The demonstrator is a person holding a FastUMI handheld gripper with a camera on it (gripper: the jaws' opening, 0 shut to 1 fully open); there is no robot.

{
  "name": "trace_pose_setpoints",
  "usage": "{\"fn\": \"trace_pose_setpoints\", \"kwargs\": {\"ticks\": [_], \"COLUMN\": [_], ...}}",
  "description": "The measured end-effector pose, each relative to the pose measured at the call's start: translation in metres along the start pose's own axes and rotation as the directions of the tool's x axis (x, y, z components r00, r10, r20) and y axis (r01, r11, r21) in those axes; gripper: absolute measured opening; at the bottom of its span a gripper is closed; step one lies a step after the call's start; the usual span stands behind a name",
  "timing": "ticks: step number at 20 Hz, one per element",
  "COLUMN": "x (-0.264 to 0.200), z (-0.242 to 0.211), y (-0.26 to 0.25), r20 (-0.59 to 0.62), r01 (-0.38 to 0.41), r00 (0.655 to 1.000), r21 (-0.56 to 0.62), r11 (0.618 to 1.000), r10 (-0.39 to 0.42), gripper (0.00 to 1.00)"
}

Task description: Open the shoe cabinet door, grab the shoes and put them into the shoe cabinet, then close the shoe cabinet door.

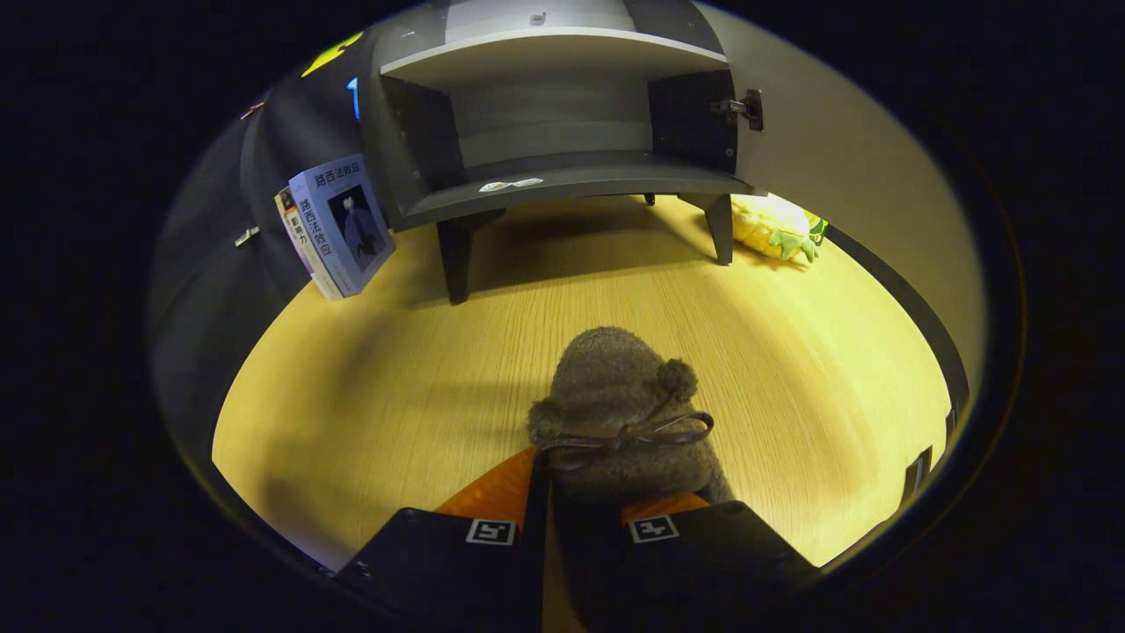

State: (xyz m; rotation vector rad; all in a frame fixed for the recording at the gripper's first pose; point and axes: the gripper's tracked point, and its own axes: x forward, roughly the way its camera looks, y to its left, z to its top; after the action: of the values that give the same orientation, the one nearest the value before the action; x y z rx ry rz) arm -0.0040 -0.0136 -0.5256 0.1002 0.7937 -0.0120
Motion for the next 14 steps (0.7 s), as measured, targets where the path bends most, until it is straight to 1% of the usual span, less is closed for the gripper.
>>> {"fn": "trace_pose_setpoints", "kwargs": {"ticks": [4,5,6,7,10,14], "x": [0.005,0.013,0.006,0.011,0.001,-0.017], "z": [0.004,0.016,0.005,0.004,0.013,0.050], "y": [-0.003,-0.002,-0.001,0.000,0.001,0.003], "r20": [0.019,0.014,0.009,0.004,0.014,0.068], "r01": [0.027,0.029,0.039,0.042,0.034,0.028], "r00": [0.999,1.000,0.999,0.999,0.999,0.997], "r21": [-0.013,-0.029,-0.043,-0.050,-0.029,-0.040], "r11": [1.000,0.999,0.998,0.998,0.999,0.999], "r10": [-0.026,-0.028,-0.039,-0.042,-0.033,-0.025], "gripper": [0.32,0.32,0.19,0.06,0.06,0.06]}}
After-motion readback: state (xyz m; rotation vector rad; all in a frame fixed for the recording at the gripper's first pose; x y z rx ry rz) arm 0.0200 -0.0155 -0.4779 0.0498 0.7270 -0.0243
